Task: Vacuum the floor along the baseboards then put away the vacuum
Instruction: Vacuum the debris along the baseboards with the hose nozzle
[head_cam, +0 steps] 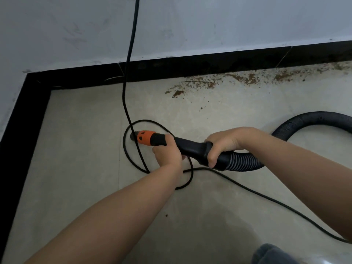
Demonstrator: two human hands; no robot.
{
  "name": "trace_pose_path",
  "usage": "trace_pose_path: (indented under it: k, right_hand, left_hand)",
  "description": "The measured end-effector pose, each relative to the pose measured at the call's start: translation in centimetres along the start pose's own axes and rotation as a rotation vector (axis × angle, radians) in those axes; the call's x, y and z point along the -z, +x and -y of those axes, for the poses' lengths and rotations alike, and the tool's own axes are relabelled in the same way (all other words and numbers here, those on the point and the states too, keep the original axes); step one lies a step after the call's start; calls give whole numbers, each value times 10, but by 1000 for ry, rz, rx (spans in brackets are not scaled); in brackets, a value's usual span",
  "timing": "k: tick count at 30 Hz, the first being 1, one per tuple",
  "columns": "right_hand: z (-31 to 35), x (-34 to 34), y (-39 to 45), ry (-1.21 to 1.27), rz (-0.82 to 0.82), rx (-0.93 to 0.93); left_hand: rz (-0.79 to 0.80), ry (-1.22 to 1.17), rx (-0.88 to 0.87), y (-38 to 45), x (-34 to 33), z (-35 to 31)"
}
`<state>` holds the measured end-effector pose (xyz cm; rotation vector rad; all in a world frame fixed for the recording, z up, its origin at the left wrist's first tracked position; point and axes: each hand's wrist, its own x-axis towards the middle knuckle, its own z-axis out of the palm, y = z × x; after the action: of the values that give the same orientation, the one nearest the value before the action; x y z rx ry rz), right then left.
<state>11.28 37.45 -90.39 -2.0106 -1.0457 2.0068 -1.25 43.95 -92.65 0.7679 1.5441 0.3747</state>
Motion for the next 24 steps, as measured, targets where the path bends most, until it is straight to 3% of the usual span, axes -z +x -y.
trace_pose_path:
  k: [4, 10, 15, 20, 24]
  right_hand:
    - [5, -4, 5, 14, -80, 18]
    - [-7, 18, -23, 144, -9, -32]
    - [-31, 19, -46, 78, -180, -1]
    - [-48, 16, -59, 153, -196, -90]
    - [-60, 16, -72, 124, -162, -162]
  left_hand:
    - [-24, 56, -50, 12, -3, -10]
    - [80, -26, 8, 1, -25, -9]
    - [205, 67, -155, -13, -47, -13]
    - [410, 251, -18, -16, -70, -22]
    - [484, 303, -10, -21, -81, -12]
